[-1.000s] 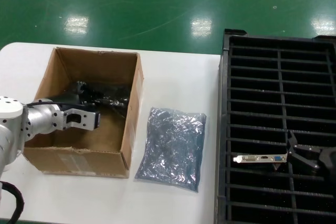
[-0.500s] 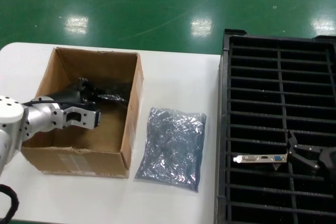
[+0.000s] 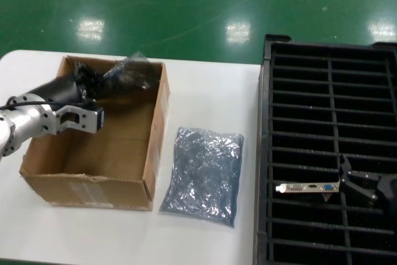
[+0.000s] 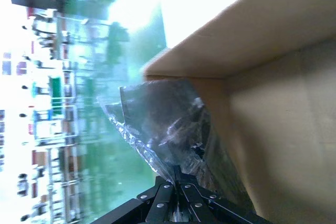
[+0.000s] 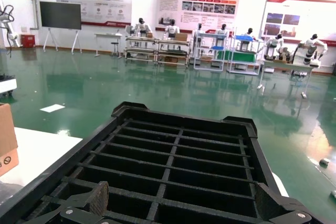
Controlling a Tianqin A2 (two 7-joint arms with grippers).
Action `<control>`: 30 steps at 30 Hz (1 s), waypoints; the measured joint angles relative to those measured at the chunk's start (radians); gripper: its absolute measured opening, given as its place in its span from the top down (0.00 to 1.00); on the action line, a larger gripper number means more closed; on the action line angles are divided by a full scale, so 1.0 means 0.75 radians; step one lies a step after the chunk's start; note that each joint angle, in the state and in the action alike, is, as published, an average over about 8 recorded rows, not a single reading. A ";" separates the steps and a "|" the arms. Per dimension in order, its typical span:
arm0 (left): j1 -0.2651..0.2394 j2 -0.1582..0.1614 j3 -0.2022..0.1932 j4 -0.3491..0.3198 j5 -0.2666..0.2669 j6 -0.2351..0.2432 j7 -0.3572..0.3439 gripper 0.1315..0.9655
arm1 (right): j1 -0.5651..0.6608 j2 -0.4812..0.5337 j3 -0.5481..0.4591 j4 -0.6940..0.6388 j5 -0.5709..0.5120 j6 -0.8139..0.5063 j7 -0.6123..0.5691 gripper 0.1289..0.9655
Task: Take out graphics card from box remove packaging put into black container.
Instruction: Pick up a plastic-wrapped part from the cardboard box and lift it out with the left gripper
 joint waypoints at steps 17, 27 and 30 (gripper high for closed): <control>0.324 -0.255 -0.059 -0.828 0.201 -0.055 -0.584 0.99 | 0.000 0.000 0.000 0.000 0.000 0.000 0.000 0.00; 0.612 -0.472 -0.125 -1.247 0.124 0.024 -0.709 0.99 | 0.000 0.000 0.000 0.000 0.000 0.000 0.000 0.00; 0.680 -0.506 -0.137 -1.305 0.079 0.035 -0.689 0.99 | 0.000 0.000 0.000 0.000 0.000 0.000 0.000 0.00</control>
